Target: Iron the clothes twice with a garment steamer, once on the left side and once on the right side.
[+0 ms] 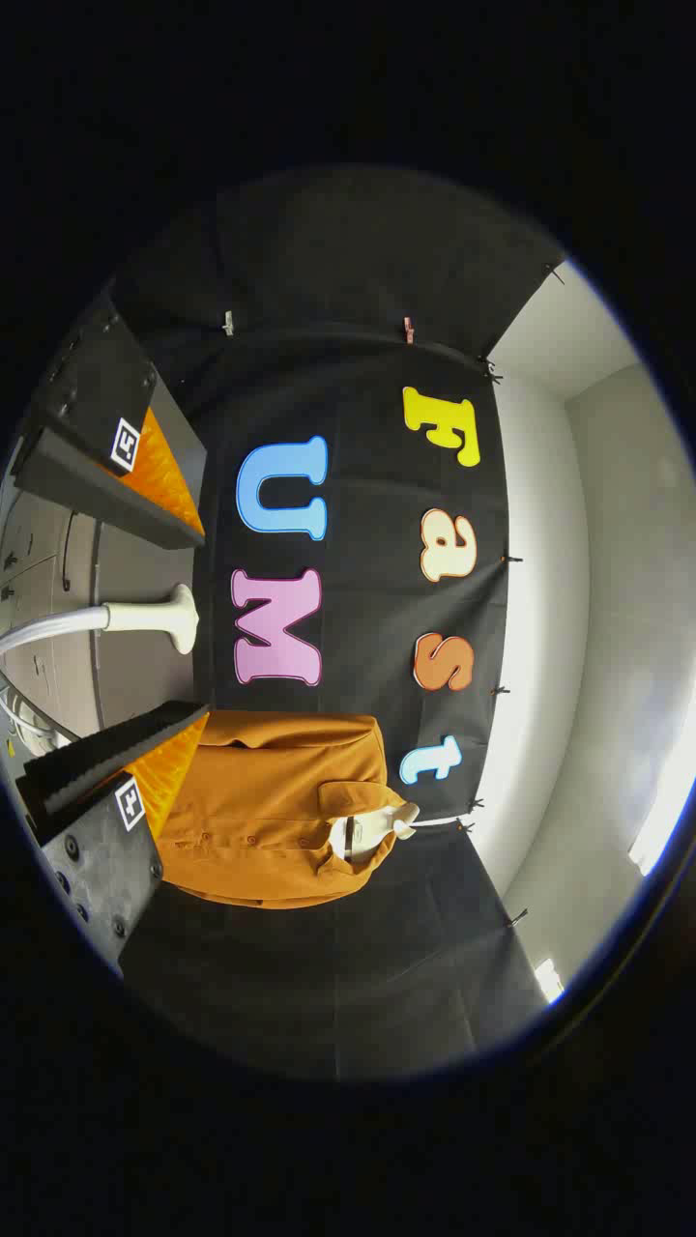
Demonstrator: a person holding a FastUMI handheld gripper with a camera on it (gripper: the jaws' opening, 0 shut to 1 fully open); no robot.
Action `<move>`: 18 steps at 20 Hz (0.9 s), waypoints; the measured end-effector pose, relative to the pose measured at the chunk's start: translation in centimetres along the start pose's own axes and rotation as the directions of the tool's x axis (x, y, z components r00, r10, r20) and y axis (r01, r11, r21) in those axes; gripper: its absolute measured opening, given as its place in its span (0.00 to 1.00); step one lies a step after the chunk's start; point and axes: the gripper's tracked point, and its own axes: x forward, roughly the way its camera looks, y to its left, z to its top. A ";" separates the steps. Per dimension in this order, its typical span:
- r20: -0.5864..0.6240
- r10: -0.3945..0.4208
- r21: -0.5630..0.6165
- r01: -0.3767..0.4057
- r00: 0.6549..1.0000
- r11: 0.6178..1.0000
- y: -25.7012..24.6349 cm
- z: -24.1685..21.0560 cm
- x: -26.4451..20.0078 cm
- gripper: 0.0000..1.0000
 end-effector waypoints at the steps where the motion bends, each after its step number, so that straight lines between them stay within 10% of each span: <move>1: 0.007 0.001 0.002 -0.001 1.000 1.000 0.2 0.2 -0.1 0.98; 18: 0.008 -0.026 0.014 0.026 1.000 1.000 0.0 0.6 0.5 0.98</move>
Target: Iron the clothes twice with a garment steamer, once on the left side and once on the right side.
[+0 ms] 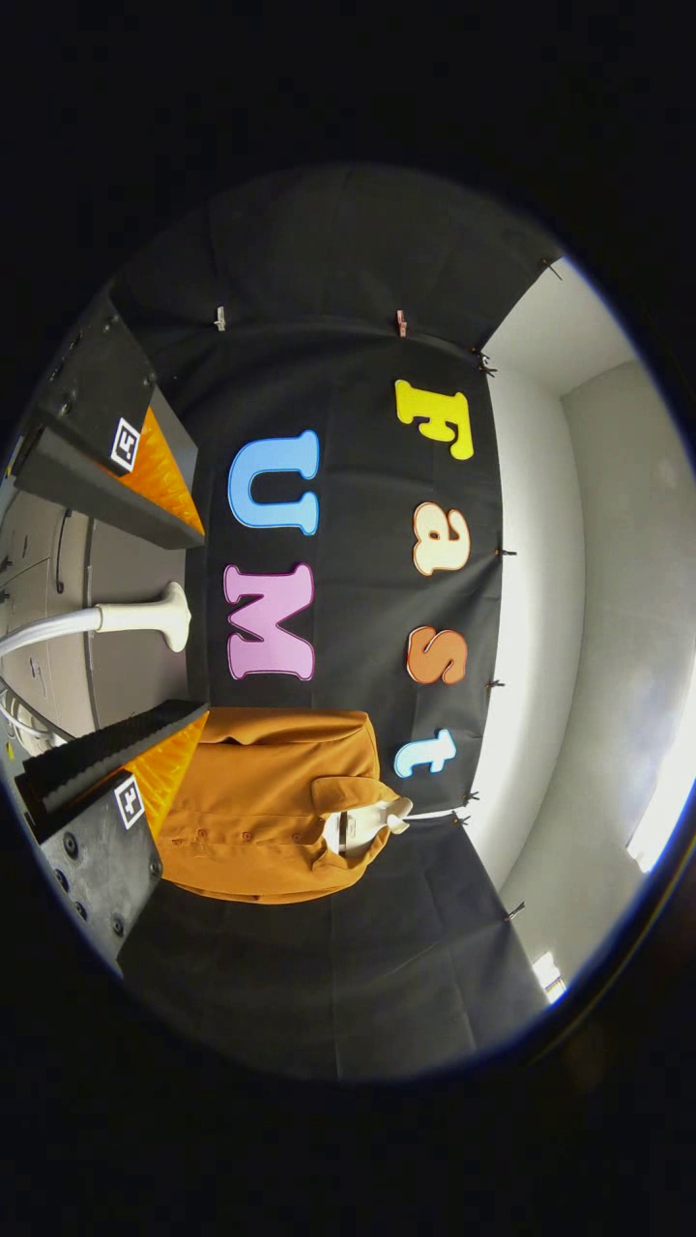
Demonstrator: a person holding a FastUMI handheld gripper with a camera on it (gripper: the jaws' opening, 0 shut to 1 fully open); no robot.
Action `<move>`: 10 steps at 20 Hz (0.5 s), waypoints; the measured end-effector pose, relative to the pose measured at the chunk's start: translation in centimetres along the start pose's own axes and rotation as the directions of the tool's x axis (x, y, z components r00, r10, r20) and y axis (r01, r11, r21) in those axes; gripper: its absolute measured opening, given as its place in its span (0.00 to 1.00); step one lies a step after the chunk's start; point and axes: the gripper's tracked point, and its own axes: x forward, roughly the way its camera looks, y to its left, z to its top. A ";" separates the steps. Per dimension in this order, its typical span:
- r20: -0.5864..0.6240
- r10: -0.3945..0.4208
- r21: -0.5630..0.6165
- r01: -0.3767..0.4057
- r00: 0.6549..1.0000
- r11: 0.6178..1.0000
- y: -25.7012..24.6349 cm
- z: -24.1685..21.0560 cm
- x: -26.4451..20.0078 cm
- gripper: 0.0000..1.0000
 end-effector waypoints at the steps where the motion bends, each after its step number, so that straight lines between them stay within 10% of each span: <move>1: -0.002 0.001 -0.001 -0.001 1.000 1.000 0.1 -0.1 0.0 0.98; 10: -0.006 -0.023 -0.007 0.023 1.000 1.000 1.2 -0.2 -0.2 0.97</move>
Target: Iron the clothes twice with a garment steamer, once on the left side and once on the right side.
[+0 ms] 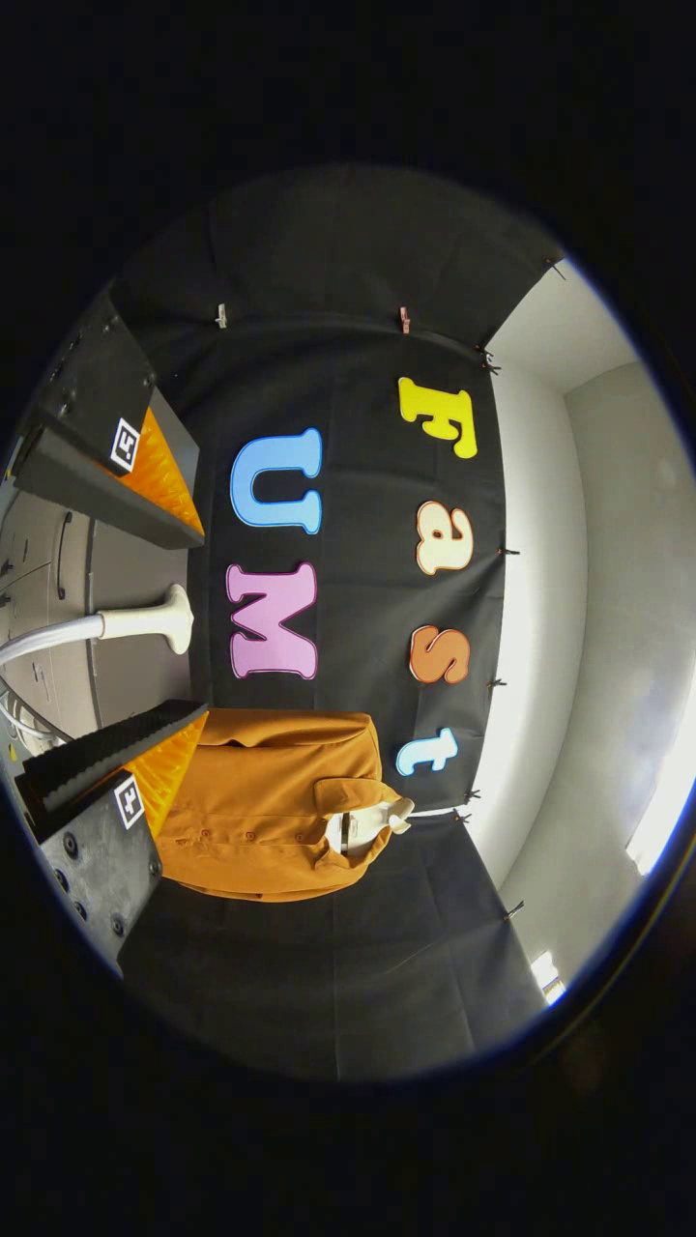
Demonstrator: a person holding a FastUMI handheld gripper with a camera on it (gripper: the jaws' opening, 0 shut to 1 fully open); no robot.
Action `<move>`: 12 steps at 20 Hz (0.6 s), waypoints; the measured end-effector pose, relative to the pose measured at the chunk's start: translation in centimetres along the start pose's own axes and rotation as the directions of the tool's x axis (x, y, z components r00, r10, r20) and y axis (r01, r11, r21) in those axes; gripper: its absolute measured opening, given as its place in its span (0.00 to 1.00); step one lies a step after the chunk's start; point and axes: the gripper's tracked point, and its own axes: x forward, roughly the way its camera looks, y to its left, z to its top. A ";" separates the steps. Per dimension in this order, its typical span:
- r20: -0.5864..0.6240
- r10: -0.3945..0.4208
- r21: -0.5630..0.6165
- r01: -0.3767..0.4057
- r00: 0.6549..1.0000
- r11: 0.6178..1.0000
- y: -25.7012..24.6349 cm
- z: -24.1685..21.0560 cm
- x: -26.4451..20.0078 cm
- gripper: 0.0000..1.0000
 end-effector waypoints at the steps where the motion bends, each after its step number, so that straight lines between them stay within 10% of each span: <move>1: 0.001 -0.008 -0.003 0.008 1.000 1.000 0.1 0.0 0.0 0.97; 12: -0.052 -0.054 -0.005 0.054 0.997 0.999 2.8 -2.1 -0.1 0.98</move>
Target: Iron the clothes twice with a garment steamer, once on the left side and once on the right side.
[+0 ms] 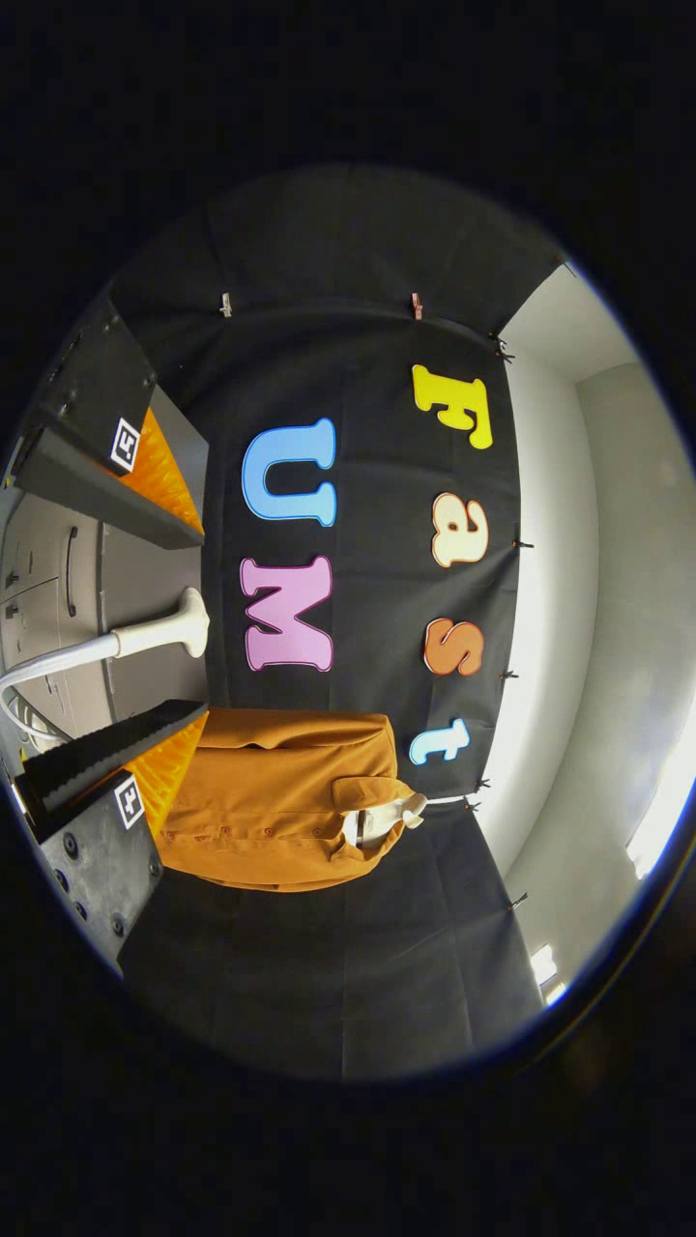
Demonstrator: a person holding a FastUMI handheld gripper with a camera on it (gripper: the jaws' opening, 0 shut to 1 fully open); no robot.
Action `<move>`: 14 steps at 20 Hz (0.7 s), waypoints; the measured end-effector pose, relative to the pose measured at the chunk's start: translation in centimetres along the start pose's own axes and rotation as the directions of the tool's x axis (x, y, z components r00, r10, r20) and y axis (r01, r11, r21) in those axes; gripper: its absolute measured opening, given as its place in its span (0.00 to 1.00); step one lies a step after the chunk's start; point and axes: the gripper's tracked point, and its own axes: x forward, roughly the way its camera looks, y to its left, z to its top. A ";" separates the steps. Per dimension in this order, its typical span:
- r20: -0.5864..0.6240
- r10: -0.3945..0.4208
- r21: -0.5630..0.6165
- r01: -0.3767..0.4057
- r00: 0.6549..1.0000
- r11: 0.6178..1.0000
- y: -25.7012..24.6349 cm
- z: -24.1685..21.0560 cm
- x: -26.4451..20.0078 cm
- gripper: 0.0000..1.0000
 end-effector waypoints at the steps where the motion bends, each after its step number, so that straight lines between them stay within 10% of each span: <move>1: -0.011 0.002 -0.005 -0.002 1.000 1.000 0.2 -0.4 0.3 0.98; 14: -0.159 0.067 0.004 -0.068 0.985 0.998 -0.7 -6.5 12.9 0.98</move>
